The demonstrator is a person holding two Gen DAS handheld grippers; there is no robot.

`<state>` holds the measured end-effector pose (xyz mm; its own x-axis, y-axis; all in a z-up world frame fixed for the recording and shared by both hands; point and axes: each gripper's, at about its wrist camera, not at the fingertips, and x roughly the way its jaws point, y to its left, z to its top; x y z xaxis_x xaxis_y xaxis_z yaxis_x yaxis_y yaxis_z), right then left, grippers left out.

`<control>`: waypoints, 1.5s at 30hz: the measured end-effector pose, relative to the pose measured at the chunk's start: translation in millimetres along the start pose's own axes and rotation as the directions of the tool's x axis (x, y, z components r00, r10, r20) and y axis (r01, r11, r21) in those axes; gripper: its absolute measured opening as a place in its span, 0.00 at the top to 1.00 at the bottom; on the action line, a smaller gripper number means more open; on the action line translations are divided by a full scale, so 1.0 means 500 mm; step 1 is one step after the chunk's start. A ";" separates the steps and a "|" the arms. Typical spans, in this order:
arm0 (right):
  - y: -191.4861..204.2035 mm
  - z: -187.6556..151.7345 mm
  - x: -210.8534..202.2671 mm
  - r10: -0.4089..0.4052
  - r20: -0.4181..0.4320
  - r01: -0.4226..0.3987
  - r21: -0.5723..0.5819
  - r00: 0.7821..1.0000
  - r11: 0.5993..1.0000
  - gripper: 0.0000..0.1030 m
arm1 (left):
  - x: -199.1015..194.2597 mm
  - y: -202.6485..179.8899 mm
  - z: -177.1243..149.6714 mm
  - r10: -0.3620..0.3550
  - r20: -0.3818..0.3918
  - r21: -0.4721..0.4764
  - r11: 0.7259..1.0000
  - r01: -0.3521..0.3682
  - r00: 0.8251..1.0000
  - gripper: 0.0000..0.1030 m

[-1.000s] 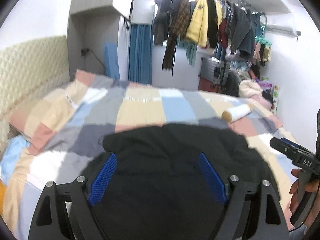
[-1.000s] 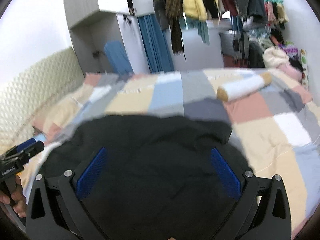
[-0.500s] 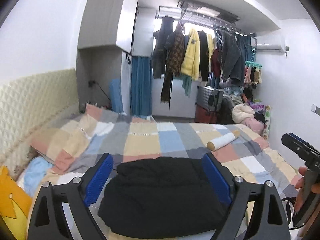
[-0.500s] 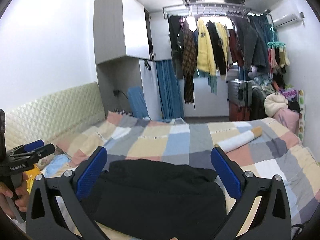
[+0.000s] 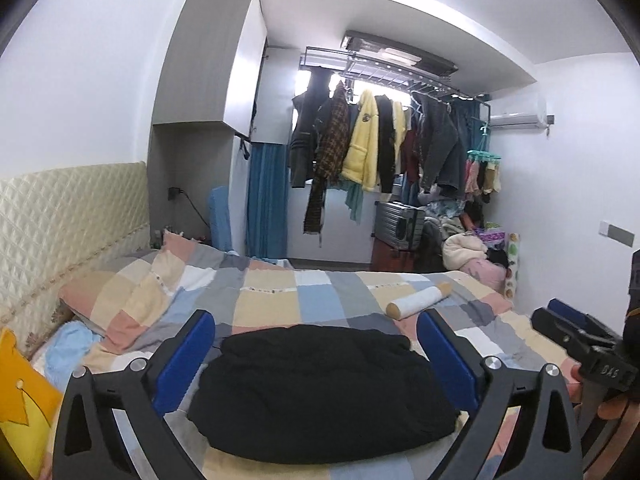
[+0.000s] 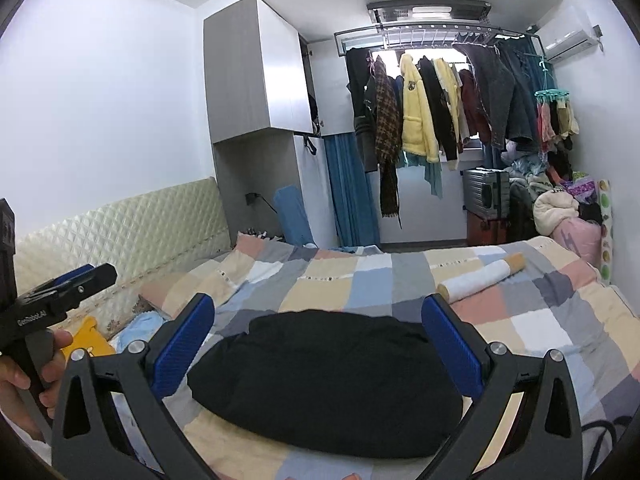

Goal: Fold large clothes

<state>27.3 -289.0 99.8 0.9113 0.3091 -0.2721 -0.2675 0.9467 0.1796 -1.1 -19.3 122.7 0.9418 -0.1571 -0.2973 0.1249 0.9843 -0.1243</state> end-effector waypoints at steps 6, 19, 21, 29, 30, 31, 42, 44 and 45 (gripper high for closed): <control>-0.003 -0.045 -0.021 -0.044 -0.021 0.045 0.020 0.999 0.999 0.00 | 0.001 -0.004 -0.043 0.019 -0.057 -0.001 1.000 -0.019 0.998 0.01; -0.001 -0.155 -0.024 -0.085 -0.186 0.089 0.011 0.979 0.996 0.00 | 0.042 -0.014 -0.152 0.024 -0.179 -0.030 0.999 -0.030 0.984 0.01; -0.004 -0.171 -0.022 -0.095 -0.206 0.099 0.009 0.974 0.995 0.00 | 0.048 -0.017 -0.165 0.022 -0.196 -0.026 0.999 -0.028 0.980 0.01; -0.020 -0.183 -0.016 -0.106 -0.259 0.116 0.024 0.960 0.993 0.00 | 0.057 -0.024 -0.178 0.026 -0.219 -0.020 0.999 -0.031 0.975 0.01; -0.018 -0.180 -0.017 -0.108 -0.255 0.116 0.019 0.961 0.993 0.00 | 0.057 -0.025 -0.178 0.027 -0.218 -0.019 0.999 -0.031 0.976 0.01; -0.015 -0.176 -0.018 -0.109 -0.249 0.116 0.015 0.962 0.993 0.00 | 0.055 -0.026 -0.178 0.030 -0.217 -0.020 0.999 -0.035 0.976 0.01; -0.007 -0.172 -0.018 -0.103 -0.237 0.112 0.023 0.966 0.993 0.00 | 0.049 -0.010 -0.177 0.037 -0.232 -0.033 0.998 -0.046 0.972 0.01; -0.007 -0.172 -0.018 -0.105 -0.236 0.115 0.026 0.966 0.993 0.00 | 0.049 -0.008 -0.176 0.039 -0.233 -0.031 0.998 -0.048 0.972 0.01; -0.008 -0.173 -0.017 -0.106 -0.236 0.116 0.028 0.966 0.993 0.00 | 0.049 -0.007 -0.176 0.039 -0.233 -0.031 0.998 -0.048 0.972 0.01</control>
<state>-6.5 -287.7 19.6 0.8346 0.2197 -0.5052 -0.1510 0.9731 0.1737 -5.9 -33.5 32.7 0.8471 -0.1328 -0.5145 0.0702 0.9878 -0.1393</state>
